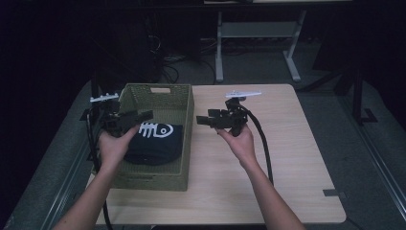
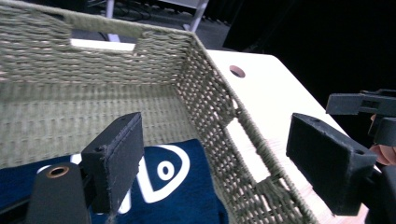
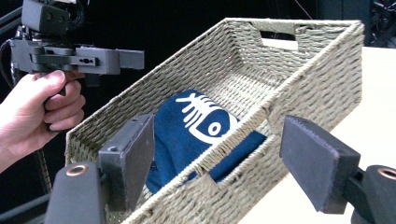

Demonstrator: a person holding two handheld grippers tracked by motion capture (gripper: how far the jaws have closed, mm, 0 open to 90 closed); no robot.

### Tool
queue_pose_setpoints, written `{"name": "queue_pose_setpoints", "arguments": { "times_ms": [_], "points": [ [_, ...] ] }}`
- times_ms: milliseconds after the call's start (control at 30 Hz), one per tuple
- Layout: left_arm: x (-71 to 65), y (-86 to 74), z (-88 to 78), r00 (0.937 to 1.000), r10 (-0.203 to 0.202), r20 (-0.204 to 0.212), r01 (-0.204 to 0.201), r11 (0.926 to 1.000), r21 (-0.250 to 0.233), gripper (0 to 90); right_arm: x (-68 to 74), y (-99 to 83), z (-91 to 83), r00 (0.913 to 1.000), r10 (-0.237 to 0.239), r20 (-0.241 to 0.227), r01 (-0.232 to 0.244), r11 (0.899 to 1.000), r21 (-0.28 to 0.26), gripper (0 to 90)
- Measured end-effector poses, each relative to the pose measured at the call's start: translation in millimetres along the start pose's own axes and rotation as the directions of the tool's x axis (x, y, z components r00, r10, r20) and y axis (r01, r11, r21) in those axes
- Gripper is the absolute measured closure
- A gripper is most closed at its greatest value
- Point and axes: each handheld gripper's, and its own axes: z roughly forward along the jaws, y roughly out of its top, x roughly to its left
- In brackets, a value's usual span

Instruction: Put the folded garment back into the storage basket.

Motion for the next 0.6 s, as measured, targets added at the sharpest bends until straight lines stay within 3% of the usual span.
{"name": "queue_pose_setpoints", "arguments": {
  "times_ms": [400, 600],
  "points": [
    [-16.4, 1.6, 7.6, 0.9990, 0.003, 0.045, -0.003, 1.0000, -0.008, 18.4, -13.7, -5.5, -20.4, 0.9993, 0.010, 0.036, -0.010, 1.000, -0.013, 25.9],
    [-35.1, 4.1, 12.0, 0.9962, 0.038, 0.078, -0.037, 0.9993, -0.009, 18.4, -21.3, -6.6, -38.1, 0.9978, 0.018, 0.064, -0.016, 1.000, -0.027, 25.6]
  ]
}}
